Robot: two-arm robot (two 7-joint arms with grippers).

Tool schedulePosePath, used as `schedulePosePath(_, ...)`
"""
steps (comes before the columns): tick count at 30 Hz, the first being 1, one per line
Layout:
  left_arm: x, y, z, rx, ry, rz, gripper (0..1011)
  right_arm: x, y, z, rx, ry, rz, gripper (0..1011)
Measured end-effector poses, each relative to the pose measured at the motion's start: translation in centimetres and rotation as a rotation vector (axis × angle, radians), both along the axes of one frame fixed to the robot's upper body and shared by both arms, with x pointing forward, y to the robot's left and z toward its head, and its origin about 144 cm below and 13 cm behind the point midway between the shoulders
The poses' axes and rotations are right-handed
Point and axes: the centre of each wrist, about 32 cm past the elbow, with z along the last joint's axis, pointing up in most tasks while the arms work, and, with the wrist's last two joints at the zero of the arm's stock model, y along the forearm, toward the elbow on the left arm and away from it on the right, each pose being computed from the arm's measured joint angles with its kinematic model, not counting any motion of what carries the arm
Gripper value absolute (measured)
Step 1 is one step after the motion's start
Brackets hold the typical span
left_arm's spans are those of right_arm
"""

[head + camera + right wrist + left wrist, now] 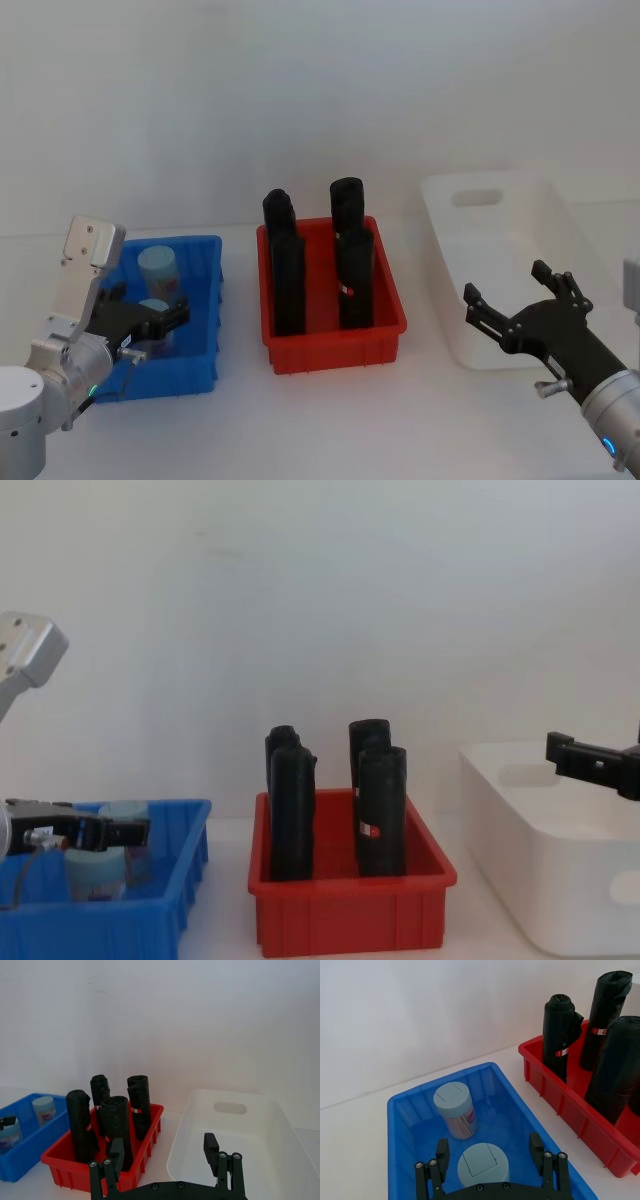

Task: Pick the cotton swabs from the blue box and place them into the white box.

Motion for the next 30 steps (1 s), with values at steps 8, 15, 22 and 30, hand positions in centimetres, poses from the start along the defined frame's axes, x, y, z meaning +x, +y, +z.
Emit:
schedulePosePath(8,0.22,0.15,-0.26,-0.001,0.022,0.004,1004,0.00,0.00,0.00,0.000,0.000,0.000,1001)
schedulePosePath(15,0.44,0.27,-0.51,-0.001,0.040,0.011,1004,0.00,0.00,0.00,0.000,0.000,0.000,1002)
schedulePosePath(22,0.61,0.35,-0.71,0.002,0.053,0.017,1004,0.00,0.00,0.00,0.000,0.000,0.000,1001)
schedulePosePath(30,0.85,0.48,-0.97,0.006,0.068,0.024,1004,0.00,0.00,0.00,0.000,0.000,0.000,1002)
